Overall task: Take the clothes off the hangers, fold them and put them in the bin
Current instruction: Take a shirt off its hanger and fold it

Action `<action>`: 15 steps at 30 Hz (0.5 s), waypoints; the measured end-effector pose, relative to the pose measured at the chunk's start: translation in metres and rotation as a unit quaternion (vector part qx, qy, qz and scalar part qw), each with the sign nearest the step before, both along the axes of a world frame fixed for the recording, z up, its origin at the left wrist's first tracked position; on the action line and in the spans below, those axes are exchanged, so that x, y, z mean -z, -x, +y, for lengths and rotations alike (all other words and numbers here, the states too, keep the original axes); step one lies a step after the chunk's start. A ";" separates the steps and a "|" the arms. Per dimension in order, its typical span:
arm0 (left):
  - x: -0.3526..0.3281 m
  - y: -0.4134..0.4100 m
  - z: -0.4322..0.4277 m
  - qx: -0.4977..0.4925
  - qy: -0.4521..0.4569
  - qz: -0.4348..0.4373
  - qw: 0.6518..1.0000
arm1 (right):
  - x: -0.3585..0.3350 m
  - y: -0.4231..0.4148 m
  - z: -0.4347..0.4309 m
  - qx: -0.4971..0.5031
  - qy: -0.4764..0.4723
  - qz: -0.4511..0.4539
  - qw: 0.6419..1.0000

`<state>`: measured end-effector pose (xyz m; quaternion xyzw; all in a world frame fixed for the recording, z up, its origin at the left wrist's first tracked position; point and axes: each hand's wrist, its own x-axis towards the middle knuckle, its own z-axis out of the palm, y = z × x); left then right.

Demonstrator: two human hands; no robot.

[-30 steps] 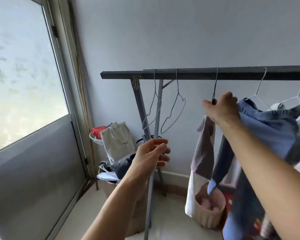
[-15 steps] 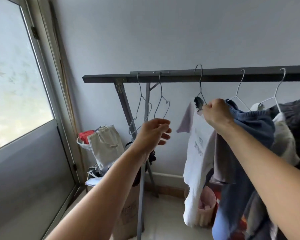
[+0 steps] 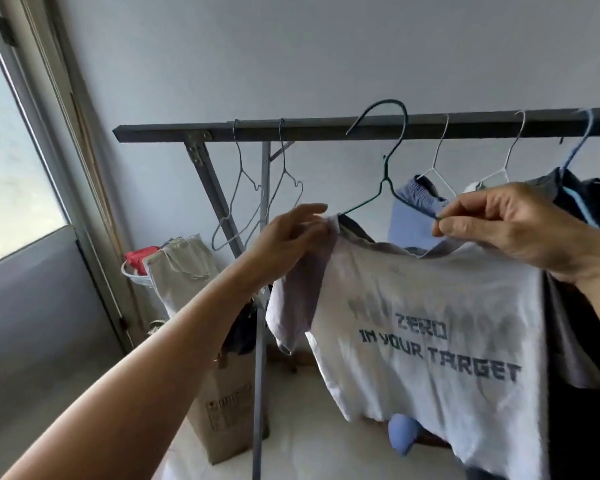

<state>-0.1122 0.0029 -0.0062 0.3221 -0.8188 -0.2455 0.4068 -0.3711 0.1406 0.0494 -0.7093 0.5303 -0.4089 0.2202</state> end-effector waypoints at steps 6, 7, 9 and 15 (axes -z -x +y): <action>0.031 -0.031 0.033 0.042 -0.019 0.033 0.998 | 0.044 -0.004 -0.006 -0.024 -0.030 -0.040 0.998; 0.038 -0.037 0.036 0.026 -0.027 0.040 0.998 | 0.051 -0.007 -0.010 -0.032 -0.035 -0.049 0.998; 0.049 -0.048 0.041 -0.016 -0.047 0.045 0.998 | 0.062 -0.015 -0.016 -0.053 -0.038 -0.071 0.995; 0.049 -0.077 0.055 -0.128 -0.011 0.037 0.991 | 0.073 -0.047 -0.037 -0.125 -0.052 -0.035 0.990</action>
